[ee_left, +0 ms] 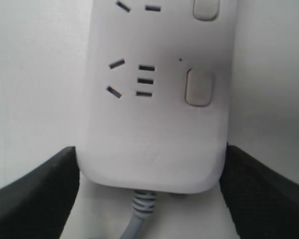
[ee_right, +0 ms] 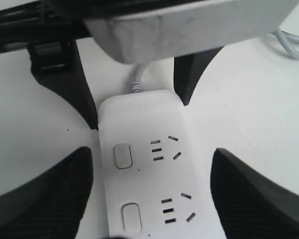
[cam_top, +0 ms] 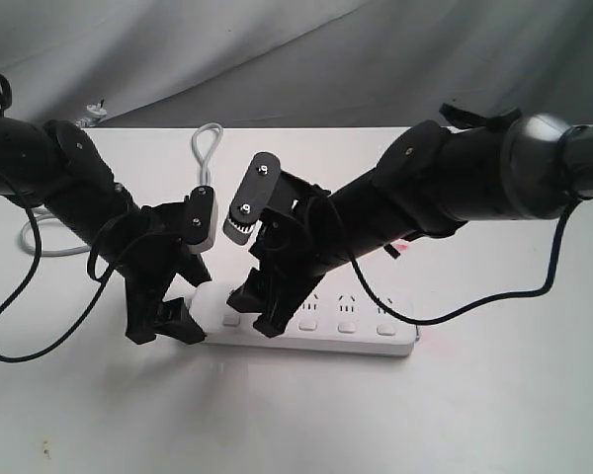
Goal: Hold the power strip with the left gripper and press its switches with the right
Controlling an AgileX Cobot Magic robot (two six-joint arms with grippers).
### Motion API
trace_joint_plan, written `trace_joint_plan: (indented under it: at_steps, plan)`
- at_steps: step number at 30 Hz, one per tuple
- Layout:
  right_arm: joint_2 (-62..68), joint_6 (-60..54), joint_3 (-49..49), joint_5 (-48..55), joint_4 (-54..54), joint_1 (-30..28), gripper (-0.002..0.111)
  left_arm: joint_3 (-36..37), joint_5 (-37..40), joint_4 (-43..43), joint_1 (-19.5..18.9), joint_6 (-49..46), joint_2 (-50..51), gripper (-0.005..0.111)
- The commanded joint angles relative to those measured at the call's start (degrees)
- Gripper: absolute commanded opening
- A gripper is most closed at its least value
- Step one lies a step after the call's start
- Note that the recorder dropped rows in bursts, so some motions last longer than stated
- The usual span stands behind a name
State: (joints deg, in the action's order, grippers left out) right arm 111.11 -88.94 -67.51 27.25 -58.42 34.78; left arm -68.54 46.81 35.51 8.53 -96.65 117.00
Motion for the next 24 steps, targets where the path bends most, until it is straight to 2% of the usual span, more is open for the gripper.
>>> trace_joint_plan:
  at_steps: [1, 10, 24]
  plan:
    - [1.16, -3.64, -0.25, -1.75, -1.12, 0.09, 0.063, 0.00, -0.53, 1.16, 0.05, 0.20, -0.03, 0.069]
    - [1.30, -12.90, -0.28, -4.81, -6.60, 1.99, 0.063, 0.00, -0.53, 1.16, 0.05, 0.20, -0.03, 0.069]
    - [4.70, -17.24, -2.77, -5.57, -11.36, 3.35, 0.063, 0.00, -0.53, 1.16, 0.05, 0.20, -0.03, 0.069]
